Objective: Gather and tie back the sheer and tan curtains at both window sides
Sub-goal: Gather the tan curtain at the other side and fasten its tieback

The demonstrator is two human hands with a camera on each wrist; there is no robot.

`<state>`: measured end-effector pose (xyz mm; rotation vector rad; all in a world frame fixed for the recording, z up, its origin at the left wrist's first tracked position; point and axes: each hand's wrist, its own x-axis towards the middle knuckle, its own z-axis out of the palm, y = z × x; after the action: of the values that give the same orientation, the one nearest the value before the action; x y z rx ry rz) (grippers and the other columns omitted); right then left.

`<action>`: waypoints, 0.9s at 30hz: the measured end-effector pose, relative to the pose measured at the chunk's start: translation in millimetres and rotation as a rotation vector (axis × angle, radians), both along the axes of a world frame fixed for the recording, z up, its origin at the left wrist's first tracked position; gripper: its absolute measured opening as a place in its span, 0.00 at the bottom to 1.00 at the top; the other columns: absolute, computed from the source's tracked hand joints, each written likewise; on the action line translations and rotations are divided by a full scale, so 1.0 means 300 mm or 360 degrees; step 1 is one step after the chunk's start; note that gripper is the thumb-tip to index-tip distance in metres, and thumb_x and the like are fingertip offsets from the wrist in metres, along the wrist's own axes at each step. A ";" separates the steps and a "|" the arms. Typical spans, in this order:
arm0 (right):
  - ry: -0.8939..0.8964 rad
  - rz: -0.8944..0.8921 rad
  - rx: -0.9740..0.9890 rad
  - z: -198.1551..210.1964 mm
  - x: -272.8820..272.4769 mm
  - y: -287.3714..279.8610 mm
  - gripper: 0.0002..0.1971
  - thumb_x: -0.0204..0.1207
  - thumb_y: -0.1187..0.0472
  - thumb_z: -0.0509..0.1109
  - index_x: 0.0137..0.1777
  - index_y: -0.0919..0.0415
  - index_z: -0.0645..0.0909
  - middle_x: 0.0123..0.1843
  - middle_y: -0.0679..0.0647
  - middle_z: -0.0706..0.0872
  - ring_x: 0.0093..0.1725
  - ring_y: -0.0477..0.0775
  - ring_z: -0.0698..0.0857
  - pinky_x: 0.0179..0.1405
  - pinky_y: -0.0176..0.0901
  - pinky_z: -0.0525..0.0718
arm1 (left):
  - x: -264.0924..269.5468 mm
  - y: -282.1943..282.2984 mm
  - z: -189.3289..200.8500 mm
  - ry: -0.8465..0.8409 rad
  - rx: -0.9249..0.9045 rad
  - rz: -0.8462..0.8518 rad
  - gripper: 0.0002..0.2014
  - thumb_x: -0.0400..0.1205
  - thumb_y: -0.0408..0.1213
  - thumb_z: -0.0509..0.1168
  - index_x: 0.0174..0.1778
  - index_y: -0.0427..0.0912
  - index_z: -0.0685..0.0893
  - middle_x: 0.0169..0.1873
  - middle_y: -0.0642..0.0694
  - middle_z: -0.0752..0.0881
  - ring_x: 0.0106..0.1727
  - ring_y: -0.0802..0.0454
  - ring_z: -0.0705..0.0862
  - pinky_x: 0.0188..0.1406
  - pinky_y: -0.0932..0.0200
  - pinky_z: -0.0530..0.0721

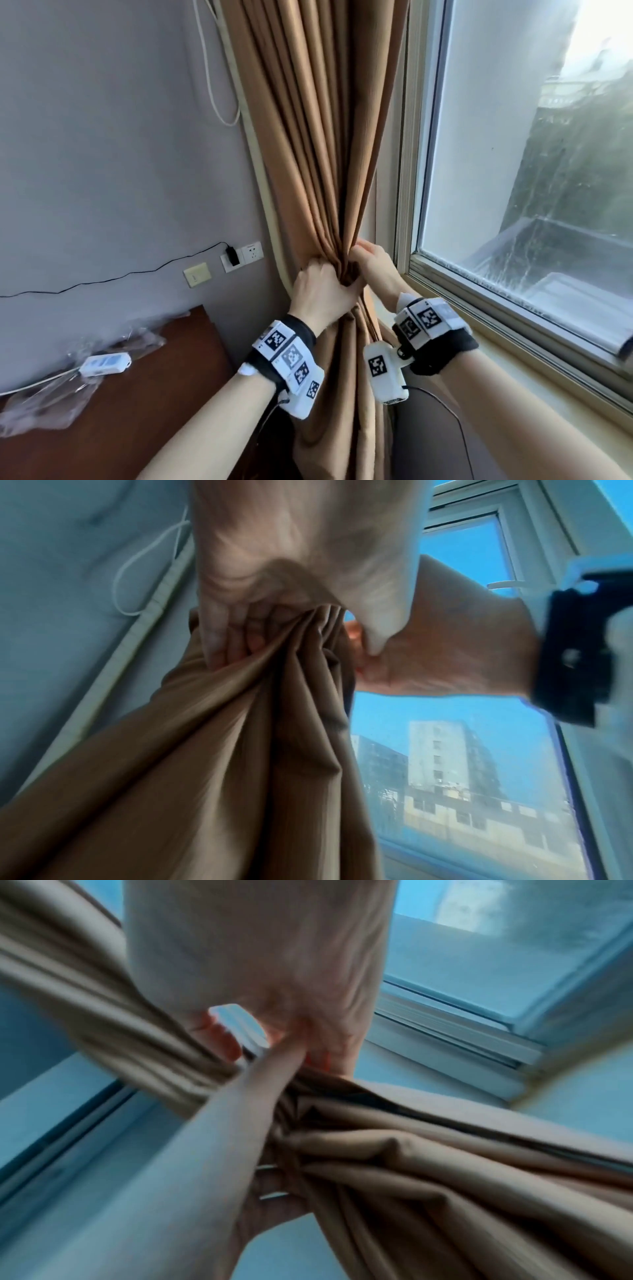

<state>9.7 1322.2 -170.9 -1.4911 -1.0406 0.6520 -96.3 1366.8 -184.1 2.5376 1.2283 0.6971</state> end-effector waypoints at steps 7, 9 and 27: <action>0.0520 0.0392 -0.0128 0.019 0.065 -0.046 0.28 0.76 0.58 0.46 0.64 0.74 0.80 0.54 0.62 0.87 0.43 0.54 0.80 0.53 0.48 0.78 | 0.020 0.043 0.055 -0.0025 -0.0177 0.0038 0.38 0.62 0.75 0.67 0.52 0.46 0.89 0.49 0.42 0.90 0.56 0.43 0.87 0.54 0.50 0.85; 0.0360 0.0442 -0.0214 0.040 0.081 -0.047 0.29 0.75 0.54 0.48 0.64 0.72 0.81 0.54 0.60 0.89 0.47 0.55 0.82 0.57 0.49 0.79 | 0.032 0.052 0.056 -0.0019 -0.0239 0.0035 0.39 0.59 0.76 0.67 0.54 0.50 0.89 0.51 0.44 0.90 0.57 0.45 0.87 0.55 0.50 0.85; 0.0001 0.0447 -0.0373 0.038 0.149 -0.059 0.13 0.78 0.58 0.63 0.60 0.54 0.82 0.55 0.54 0.81 0.57 0.56 0.78 0.63 0.55 0.72 | 0.120 0.078 0.015 -0.0253 -0.0224 0.0419 0.23 0.72 0.57 0.65 0.50 0.42 0.88 0.49 0.40 0.89 0.57 0.36 0.85 0.56 0.50 0.83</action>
<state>54.3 1304.5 -159.5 -1.5569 -1.2184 1.0013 -60.4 1390.1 -179.5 2.1855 1.5120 0.8186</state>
